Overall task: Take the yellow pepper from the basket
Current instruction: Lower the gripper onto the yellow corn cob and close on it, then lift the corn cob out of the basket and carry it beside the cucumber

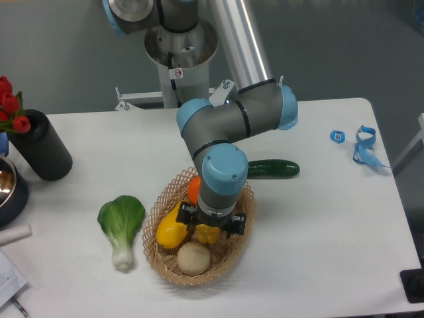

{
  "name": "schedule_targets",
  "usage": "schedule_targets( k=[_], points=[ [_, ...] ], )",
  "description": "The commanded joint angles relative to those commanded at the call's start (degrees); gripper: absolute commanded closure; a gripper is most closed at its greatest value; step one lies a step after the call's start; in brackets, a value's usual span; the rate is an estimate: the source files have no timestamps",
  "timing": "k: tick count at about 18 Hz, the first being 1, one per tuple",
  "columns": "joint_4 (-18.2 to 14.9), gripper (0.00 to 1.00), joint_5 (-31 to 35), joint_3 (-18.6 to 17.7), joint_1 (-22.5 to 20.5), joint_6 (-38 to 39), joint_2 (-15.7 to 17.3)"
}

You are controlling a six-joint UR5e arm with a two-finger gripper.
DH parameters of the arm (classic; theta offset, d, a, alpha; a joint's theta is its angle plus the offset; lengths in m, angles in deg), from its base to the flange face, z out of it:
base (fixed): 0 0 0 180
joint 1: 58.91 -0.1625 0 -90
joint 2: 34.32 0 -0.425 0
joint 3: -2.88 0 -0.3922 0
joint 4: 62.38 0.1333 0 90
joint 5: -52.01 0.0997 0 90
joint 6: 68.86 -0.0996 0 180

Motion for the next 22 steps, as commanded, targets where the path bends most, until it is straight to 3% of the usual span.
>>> schedule_targets(
  k=[1,4,7,9,13,16,22],
  points=[
    [0.17,0.00,0.18,0.35,0.18,0.09,-0.27],
    [0.09,0.13,0.18,1.58,0.53,1.14,-1.41],
    [-0.17,0.38,0.09,1.76,0.53,1.41,-1.50],
    [-0.26,0.60,0.09,1.76,0.53,1.41,-1.41],
    [-0.35,0.87,0.00,1.58,0.53,1.32,-0.89],
    [-1.31,0.94,-0.09,1.76,0.36,1.32,-0.10],
    [-2.11,0.94,-1.14,2.89,-4.29,0.53,2.28]
  ],
)
